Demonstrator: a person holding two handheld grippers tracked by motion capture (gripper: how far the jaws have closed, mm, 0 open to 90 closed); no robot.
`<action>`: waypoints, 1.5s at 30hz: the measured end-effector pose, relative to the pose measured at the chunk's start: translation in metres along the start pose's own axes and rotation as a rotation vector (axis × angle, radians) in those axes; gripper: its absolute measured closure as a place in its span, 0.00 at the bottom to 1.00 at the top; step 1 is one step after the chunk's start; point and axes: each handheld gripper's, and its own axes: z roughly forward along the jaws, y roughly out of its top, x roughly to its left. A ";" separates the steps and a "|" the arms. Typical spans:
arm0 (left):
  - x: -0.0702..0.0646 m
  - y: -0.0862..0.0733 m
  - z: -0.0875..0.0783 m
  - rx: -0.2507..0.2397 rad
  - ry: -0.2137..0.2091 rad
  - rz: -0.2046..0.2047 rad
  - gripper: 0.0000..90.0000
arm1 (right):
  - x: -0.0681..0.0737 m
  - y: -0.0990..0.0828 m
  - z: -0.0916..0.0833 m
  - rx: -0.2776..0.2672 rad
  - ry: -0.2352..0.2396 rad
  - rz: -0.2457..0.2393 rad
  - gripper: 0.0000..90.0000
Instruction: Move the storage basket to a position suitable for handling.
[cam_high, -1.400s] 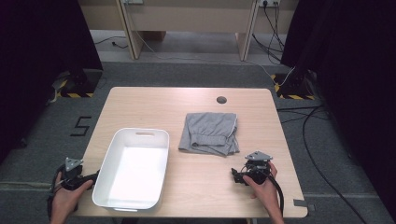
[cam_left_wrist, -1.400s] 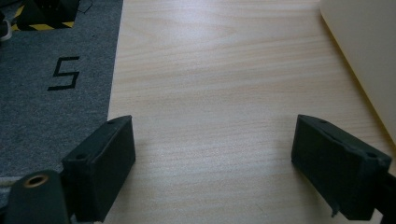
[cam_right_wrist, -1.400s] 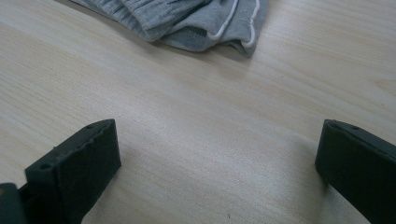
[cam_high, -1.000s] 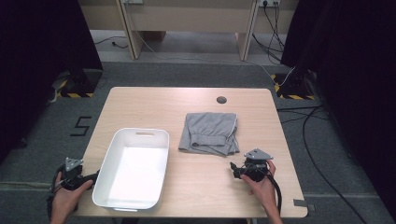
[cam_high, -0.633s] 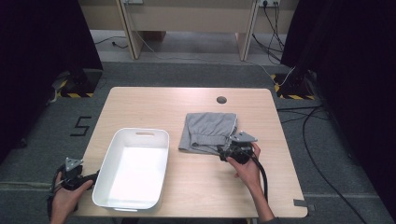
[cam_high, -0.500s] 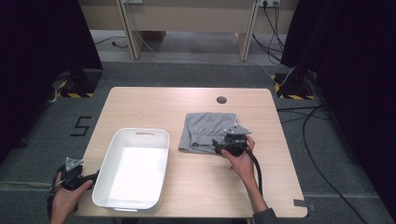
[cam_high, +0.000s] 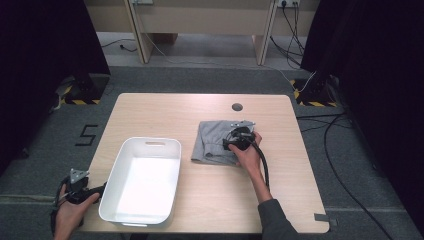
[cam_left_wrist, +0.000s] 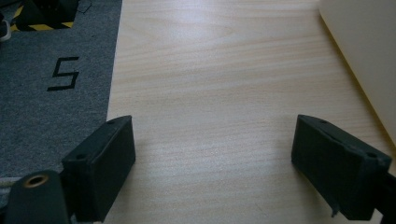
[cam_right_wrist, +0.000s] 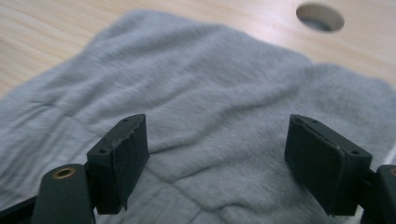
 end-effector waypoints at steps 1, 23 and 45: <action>0.000 0.000 0.000 0.000 0.000 0.000 0.14 | -0.002 -0.001 0.003 0.009 -0.001 0.002 0.25; 0.000 0.000 0.000 0.000 0.000 0.000 0.14 | 0.013 -0.064 -0.038 -0.043 0.021 -0.024 0.25; 0.000 0.000 0.000 0.000 -0.003 0.003 0.14 | 0.042 -0.132 -0.104 -0.076 0.017 -0.027 0.25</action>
